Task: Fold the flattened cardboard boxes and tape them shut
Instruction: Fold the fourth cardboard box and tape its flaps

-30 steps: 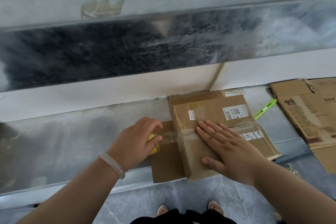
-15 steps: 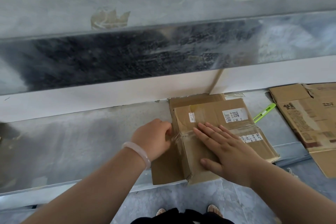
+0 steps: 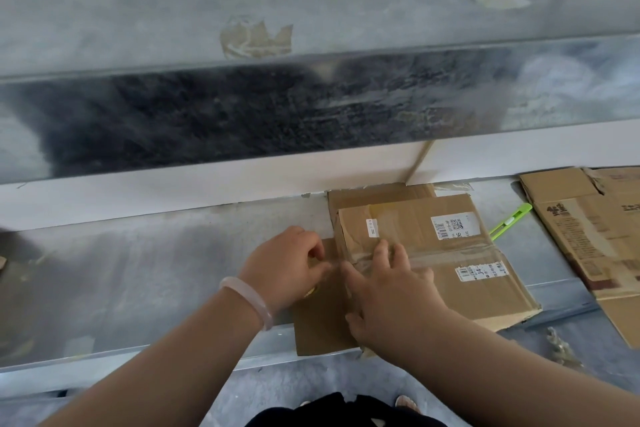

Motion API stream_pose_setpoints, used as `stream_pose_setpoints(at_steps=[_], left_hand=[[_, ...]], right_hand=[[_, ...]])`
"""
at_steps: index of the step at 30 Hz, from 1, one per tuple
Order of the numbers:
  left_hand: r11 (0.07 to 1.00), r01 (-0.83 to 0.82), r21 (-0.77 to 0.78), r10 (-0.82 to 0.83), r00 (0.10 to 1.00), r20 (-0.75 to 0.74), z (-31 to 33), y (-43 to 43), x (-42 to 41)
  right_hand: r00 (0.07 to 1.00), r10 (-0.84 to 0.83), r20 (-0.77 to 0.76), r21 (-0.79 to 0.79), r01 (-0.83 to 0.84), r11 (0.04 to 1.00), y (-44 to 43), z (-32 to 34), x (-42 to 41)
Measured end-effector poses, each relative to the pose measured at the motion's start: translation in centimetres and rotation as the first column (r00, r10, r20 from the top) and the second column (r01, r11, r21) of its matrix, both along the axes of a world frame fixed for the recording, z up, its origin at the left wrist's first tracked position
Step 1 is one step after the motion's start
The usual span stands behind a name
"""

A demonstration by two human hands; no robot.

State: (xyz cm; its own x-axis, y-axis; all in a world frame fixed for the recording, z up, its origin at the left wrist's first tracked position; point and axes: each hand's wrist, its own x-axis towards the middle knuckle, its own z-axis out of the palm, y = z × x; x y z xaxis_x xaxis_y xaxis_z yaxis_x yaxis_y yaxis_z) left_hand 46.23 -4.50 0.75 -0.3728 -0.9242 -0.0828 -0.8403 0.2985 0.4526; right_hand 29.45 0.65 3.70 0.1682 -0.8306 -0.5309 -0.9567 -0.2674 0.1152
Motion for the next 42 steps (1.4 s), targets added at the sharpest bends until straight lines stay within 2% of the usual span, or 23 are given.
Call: stream_pose_setpoints(at_steps=[4,9,13,18,25,28,34,42], left_hand=[[0.999,0.034,0.029,-0.033,0.999,-0.035,0.3,-0.3,0.7],[0.988,0.119,0.103,-0.113,0.991,-0.065,0.1,-0.3,0.7],[0.994,0.103,0.042,-0.101,0.993,-0.060,-0.2,0.0,0.3],[0.989,0.137,-0.052,-0.129,0.984,0.125,-0.1,-0.1,-0.6],[0.980,0.192,0.053,-0.197,0.890,0.410,0.2,-1.3,0.6],[0.977,0.203,0.059,-0.209,0.895,0.393,0.3,-1.4,0.6],[0.983,0.150,-0.108,-0.125,0.969,0.214,-0.5,-0.1,1.5],[0.954,0.181,-0.240,-0.108,0.952,0.288,-2.1,0.5,-0.6]], right_hand=[[0.991,-0.056,-0.125,0.084,0.066,0.994,-0.7,-0.6,2.1],[0.980,-0.031,-0.198,0.071,0.046,0.996,-0.8,-1.8,2.5],[0.976,-0.009,-0.217,0.042,0.018,0.999,-0.8,-2.0,2.6],[0.988,-0.005,-0.154,0.047,0.013,0.999,-0.5,-1.8,2.0],[0.995,-0.005,-0.095,0.009,0.006,1.000,-0.2,-1.5,1.8],[0.997,-0.014,-0.074,0.001,0.014,1.000,-0.1,-1.4,1.6],[0.998,-0.012,-0.063,-0.017,0.010,1.000,0.1,-1.0,1.6],[0.996,0.092,0.012,-0.061,-0.091,0.994,0.3,-0.3,-0.6]])
